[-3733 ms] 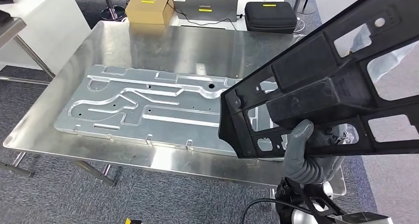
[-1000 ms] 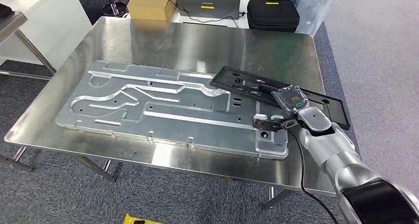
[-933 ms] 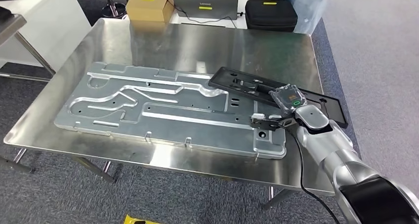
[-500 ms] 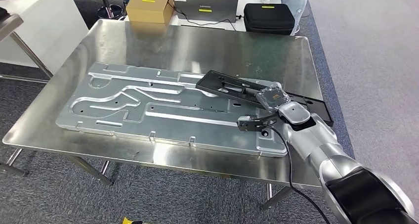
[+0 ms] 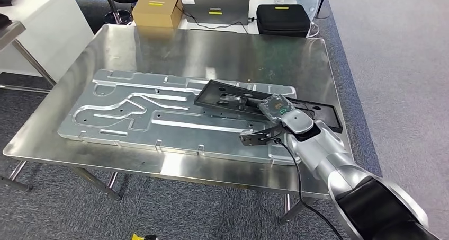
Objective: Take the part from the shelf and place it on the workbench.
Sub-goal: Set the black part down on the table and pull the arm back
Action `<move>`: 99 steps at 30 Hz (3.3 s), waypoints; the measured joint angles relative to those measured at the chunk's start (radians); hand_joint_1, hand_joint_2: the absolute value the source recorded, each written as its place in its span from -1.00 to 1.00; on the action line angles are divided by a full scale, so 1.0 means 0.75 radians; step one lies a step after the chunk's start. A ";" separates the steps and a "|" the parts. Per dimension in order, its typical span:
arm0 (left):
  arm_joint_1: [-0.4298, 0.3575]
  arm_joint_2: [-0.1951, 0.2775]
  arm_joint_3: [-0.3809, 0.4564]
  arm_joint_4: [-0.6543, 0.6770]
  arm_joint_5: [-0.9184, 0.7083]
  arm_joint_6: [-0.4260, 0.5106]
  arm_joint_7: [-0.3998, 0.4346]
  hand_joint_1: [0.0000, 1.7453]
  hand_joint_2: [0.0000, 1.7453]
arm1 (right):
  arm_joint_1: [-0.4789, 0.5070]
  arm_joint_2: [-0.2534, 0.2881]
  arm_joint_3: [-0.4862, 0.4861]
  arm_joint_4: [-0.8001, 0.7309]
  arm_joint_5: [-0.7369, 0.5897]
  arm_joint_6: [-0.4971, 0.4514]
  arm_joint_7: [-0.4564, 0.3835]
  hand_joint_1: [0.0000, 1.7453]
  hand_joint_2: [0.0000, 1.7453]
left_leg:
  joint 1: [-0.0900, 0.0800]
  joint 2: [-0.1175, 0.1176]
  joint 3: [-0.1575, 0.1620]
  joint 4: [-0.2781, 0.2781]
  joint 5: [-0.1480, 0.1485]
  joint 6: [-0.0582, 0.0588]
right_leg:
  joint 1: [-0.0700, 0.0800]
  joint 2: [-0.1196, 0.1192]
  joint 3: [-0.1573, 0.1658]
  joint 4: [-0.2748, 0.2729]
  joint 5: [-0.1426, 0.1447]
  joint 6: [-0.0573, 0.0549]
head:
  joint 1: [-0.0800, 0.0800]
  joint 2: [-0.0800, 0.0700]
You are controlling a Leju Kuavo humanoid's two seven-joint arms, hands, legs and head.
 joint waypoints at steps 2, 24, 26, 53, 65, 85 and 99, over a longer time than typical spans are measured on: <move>0.001 -0.001 0.000 0.000 0.004 0.018 0.002 -1.00 1.00 | 0.000 0.017 0.013 0.002 0.004 0.014 0.009 -1.00 1.00 | 0.002 -0.003 -0.036 0.091 -0.064 -0.012 | -0.005 -0.004 0.001 -0.007 0.008 -0.016 | -0.003 0.000; 0.010 -0.026 0.012 0.001 0.006 0.046 -0.017 -1.00 1.00 | -0.034 -0.070 -0.077 0.039 -0.256 0.003 0.134 -1.00 1.00 | -0.001 -0.013 0.024 -0.029 0.009 0.057 | 0.007 -0.004 -0.097 0.209 -0.058 0.030 | 0.000 0.000; 0.009 -0.032 0.012 0.002 0.002 0.046 -0.017 -1.00 1.00 | -0.046 -0.092 -0.115 0.039 -0.297 0.000 0.148 -1.00 1.00 | -0.007 -0.020 0.021 -0.027 0.012 0.051 | 0.017 -0.007 -0.016 0.039 0.003 0.005 | -0.001 0.000; -0.009 -0.025 0.018 0.005 -0.029 -0.035 -0.009 -1.00 1.00 | -0.311 -0.354 -0.739 -0.003 -0.857 0.075 0.078 -1.00 1.00 | 0.002 -0.032 -0.022 0.012 -0.003 0.053 | -0.016 -0.018 -0.243 0.366 -0.096 0.057 | -0.004 0.000; -0.023 -0.025 0.019 0.004 -0.026 -0.019 0.001 -1.00 1.00 | -0.467 -0.335 -0.754 -0.023 -0.851 0.081 0.124 -1.00 1.00 | -0.008 -0.032 -0.121 0.250 -0.151 -0.004 | -0.005 -0.018 -0.087 0.007 0.052 -0.004 | -0.013 0.000; -0.003 -0.037 0.080 0.005 0.016 0.112 -0.030 -1.00 -1.00 | 0.284 -0.243 -0.709 -0.833 -1.466 -0.323 -0.404 -1.00 -1.00 | 0.010 -0.043 -0.009 -0.005 0.004 0.051 | -0.010 -0.008 -0.183 0.238 -0.025 0.054 | -0.004 0.000; 0.004 -0.018 0.134 0.005 0.017 0.204 -0.011 -1.00 -1.00 | 1.124 -0.057 -0.315 -1.792 -1.327 -0.711 -0.510 -1.00 -1.00 | 0.007 -0.022 -0.133 0.339 -0.193 -0.019 | 0.007 -0.011 -0.066 0.011 0.032 -0.025 | -0.013 0.000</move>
